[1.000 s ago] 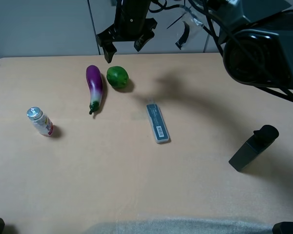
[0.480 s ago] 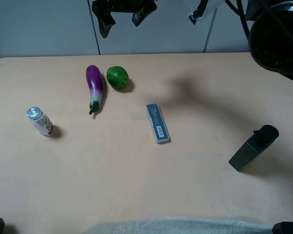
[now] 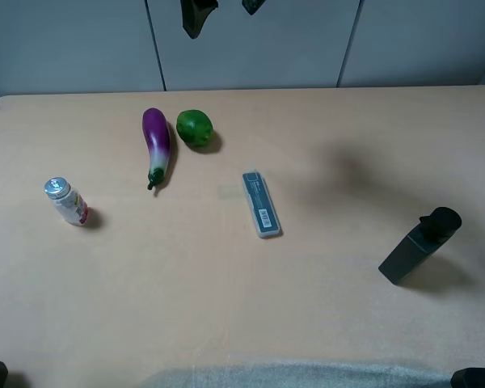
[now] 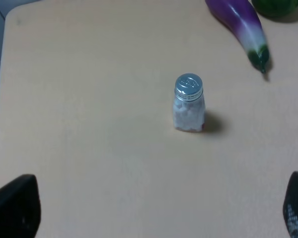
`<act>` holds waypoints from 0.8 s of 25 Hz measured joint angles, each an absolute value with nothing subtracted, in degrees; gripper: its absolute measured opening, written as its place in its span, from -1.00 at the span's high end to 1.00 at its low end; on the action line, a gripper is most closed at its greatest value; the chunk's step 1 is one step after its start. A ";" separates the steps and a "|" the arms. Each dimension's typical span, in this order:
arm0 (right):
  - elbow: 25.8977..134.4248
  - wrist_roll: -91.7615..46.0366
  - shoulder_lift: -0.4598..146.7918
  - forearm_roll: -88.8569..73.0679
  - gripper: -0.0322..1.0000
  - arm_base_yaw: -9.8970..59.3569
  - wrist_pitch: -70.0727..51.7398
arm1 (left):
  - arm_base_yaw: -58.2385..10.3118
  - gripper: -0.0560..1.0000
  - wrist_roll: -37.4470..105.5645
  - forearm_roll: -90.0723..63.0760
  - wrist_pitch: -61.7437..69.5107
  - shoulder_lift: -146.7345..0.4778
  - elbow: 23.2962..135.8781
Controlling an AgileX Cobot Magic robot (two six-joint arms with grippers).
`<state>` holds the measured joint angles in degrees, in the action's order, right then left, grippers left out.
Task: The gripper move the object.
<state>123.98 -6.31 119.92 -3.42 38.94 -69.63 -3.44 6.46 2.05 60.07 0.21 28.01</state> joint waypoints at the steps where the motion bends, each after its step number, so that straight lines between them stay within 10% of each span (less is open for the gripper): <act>1: 122.16 -6.57 118.38 -3.06 -0.40 38.94 -69.63 | -3.44 -0.95 6.46 2.05 60.07 0.21 28.01; 20: 91.13 -7.96 89.67 8.62 -0.40 38.94 -69.66 | -3.44 -0.95 6.46 2.05 60.07 0.21 28.01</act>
<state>91.13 -7.96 89.67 8.62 38.94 -69.66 -3.44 6.46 2.05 60.07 0.21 28.01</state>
